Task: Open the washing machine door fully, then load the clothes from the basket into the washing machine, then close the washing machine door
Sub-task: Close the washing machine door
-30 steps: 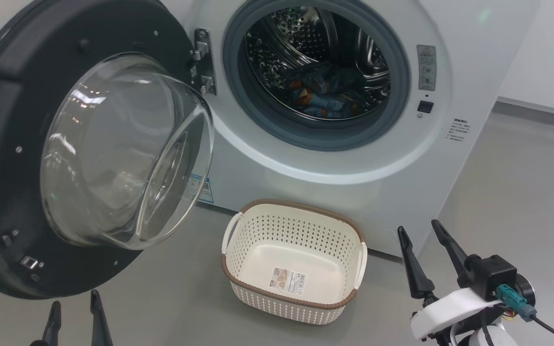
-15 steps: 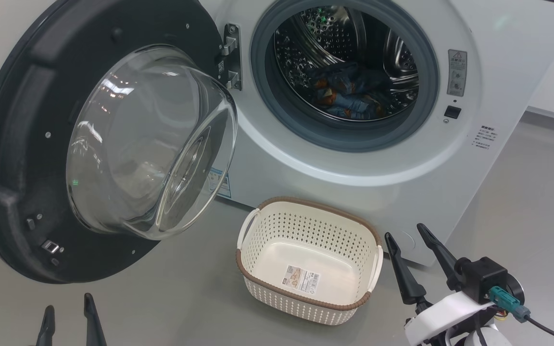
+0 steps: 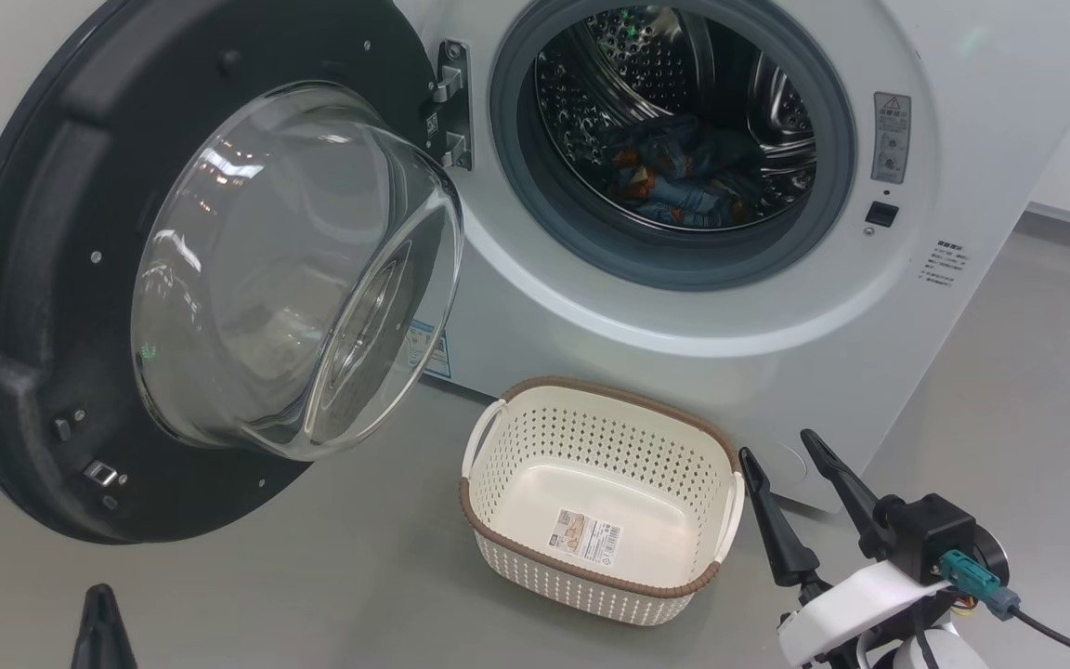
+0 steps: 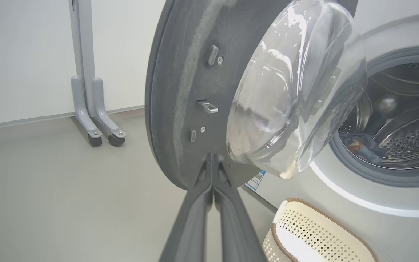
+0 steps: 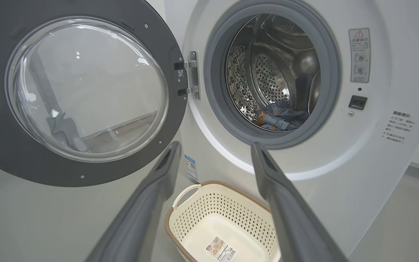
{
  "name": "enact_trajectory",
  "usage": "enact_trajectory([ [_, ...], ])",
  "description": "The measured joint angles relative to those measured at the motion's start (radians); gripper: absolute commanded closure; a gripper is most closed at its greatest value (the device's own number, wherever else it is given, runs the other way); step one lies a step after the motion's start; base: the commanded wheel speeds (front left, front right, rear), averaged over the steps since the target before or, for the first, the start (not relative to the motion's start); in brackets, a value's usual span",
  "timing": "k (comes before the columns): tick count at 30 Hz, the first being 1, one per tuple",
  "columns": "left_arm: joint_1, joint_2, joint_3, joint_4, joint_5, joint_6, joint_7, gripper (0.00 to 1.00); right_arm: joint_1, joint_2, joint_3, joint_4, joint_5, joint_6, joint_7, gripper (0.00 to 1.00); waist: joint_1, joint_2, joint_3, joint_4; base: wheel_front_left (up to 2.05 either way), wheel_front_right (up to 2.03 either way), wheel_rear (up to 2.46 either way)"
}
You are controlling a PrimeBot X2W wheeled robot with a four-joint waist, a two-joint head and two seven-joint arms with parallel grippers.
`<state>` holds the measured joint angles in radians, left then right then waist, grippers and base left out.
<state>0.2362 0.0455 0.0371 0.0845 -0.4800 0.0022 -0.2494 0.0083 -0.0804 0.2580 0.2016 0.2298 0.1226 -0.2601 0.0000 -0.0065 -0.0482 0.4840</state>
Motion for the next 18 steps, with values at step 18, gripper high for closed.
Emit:
enact_trajectory([
  [18,-0.200,0.003,0.439,-0.033,-0.725,-0.046,0.048,1.00,0.000,0.001,0.003,0.003,0.000,0.000,0.000,0.00,0.0000,0.0000,0.003,0.008,0.00,0.00,0.00],
])
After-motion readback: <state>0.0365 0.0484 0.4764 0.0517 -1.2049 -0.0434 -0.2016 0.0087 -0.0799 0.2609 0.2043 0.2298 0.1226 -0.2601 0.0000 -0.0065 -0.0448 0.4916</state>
